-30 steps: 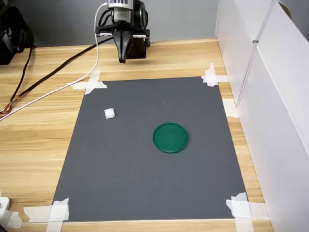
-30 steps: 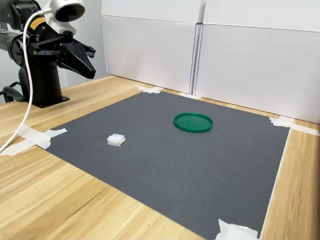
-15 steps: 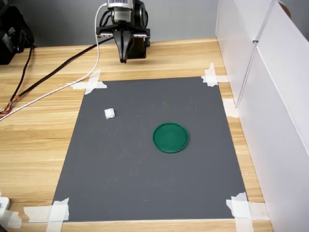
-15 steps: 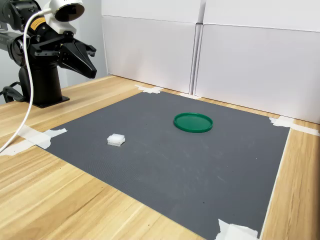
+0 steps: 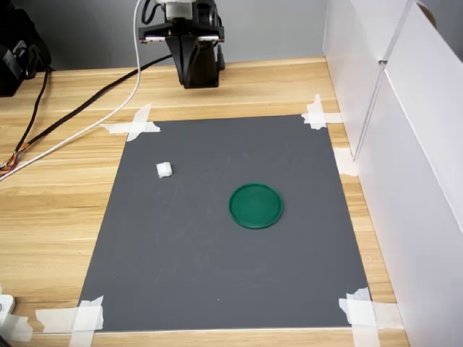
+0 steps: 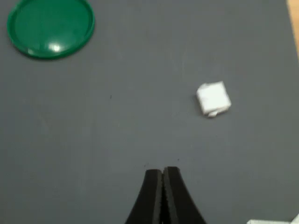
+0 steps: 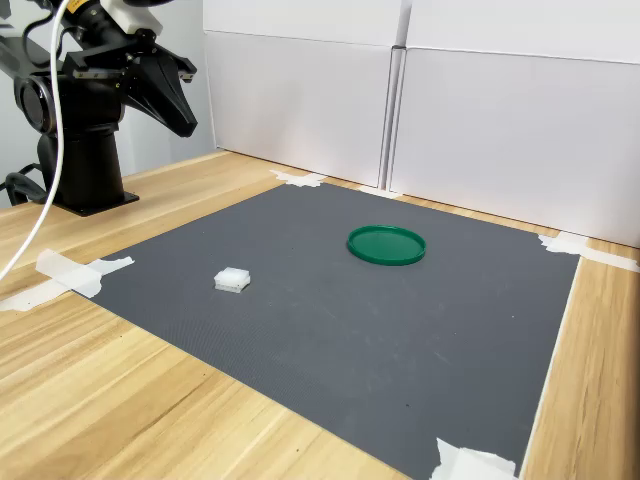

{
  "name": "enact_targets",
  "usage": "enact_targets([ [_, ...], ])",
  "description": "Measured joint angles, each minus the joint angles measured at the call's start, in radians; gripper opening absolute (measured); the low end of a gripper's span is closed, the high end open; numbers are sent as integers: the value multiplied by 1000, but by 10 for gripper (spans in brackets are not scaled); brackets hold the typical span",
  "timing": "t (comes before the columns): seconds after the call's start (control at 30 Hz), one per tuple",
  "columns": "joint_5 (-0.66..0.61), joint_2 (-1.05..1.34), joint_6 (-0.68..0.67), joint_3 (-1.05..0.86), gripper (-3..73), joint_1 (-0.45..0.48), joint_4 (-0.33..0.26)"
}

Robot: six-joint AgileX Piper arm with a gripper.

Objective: Grasp a white terminal and put it in the green lid.

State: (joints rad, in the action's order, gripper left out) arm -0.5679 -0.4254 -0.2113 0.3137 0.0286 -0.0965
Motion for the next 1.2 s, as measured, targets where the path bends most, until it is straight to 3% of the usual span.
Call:
enact_targets([
  [0.17, -47, -196, 0, 152, -21, 0, 10],
  [0.47, -132, -520, -5, 419, -21, 0, 109],
  [0.57, -156, -596, -49, 475, -21, 0, 144],
  [0.77, -206, -702, -204, 532, -21, 0, 151],
  [1.0, -210, -781, -399, 533, -21, 106, 70],
  [1.2, -92, -843, -626, 537, -21, 223, -19],
])
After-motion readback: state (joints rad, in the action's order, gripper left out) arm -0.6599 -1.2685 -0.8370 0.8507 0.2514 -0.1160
